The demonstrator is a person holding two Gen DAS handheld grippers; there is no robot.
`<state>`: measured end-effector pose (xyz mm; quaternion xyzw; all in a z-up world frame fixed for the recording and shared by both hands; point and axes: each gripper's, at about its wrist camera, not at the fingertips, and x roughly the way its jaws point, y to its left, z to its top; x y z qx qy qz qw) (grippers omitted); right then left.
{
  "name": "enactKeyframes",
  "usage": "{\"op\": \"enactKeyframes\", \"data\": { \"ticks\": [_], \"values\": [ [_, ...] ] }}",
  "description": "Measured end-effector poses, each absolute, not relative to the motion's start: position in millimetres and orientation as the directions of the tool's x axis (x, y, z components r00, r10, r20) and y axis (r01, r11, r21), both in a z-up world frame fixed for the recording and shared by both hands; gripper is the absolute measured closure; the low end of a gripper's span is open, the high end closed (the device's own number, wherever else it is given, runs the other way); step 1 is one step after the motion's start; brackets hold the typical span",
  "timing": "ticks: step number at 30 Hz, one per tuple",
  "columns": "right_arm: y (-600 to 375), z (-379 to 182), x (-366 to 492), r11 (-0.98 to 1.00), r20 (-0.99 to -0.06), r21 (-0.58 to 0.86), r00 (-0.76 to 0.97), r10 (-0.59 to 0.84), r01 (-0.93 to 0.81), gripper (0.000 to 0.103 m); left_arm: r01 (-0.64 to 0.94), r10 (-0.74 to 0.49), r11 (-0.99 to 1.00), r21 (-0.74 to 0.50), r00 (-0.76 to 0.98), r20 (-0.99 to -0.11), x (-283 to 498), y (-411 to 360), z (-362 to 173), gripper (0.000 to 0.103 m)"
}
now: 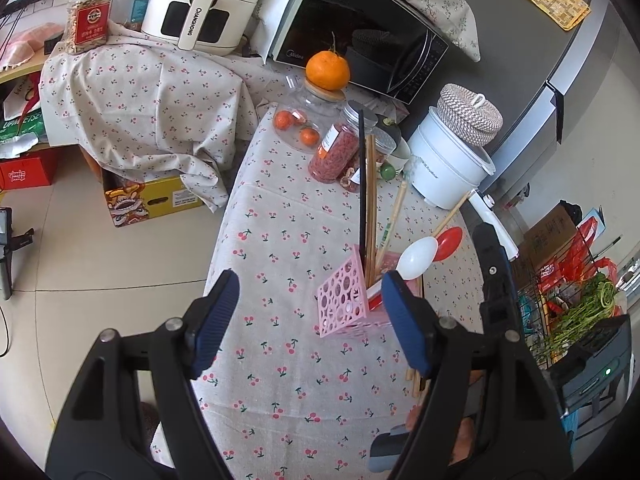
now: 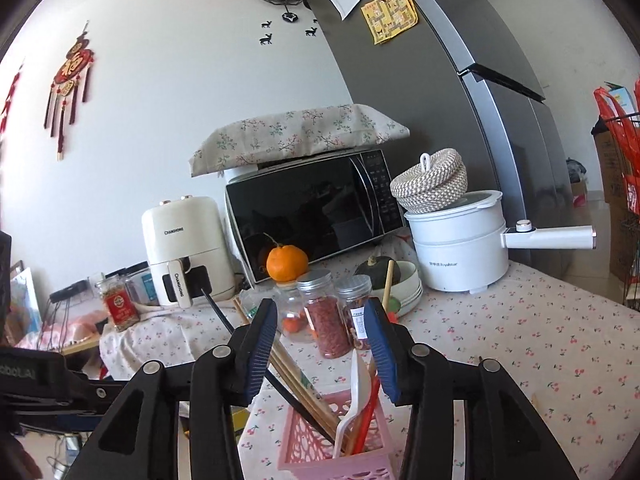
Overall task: Organize utensils
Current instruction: 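Lift the wrapped chopstick with the right gripper and drop it into the basket, then move the right gripper to a single wooden chopstick and grasp it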
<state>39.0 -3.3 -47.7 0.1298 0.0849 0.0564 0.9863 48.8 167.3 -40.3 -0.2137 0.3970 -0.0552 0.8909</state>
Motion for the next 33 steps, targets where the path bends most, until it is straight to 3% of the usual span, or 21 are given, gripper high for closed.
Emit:
{"op": "enactKeyframes", "data": {
  "ticks": [8,16,23,33],
  "values": [
    [-53.4,-16.6,49.5,0.973,-0.32,0.222,0.938,0.132,-0.061,0.022,-0.041,-0.297,0.909,-0.415,0.633,-0.714,47.5,144.4,-43.7,0.018],
    [-100.8,-10.9,54.1,0.99,-0.503,0.139,0.86,0.081,-0.012,0.0,0.037,-0.298,0.94,-0.338,0.57,-0.766,44.8,98.3,-50.5,0.003],
    [-150.0,-34.8,61.8,0.994,-0.655,0.078,0.756,-0.004,0.072,0.0,0.08,-0.295,0.951,-0.3,0.537,-0.79,48.0,69.2,-60.6,0.001],
    [-182.3,-101.3,86.1,0.988,-0.862,0.11,0.504,0.041,0.107,0.0,0.138,-0.286,0.958,-0.25,0.432,-0.855,53.1,31.4,-95.2,0.001]
  ]
}}
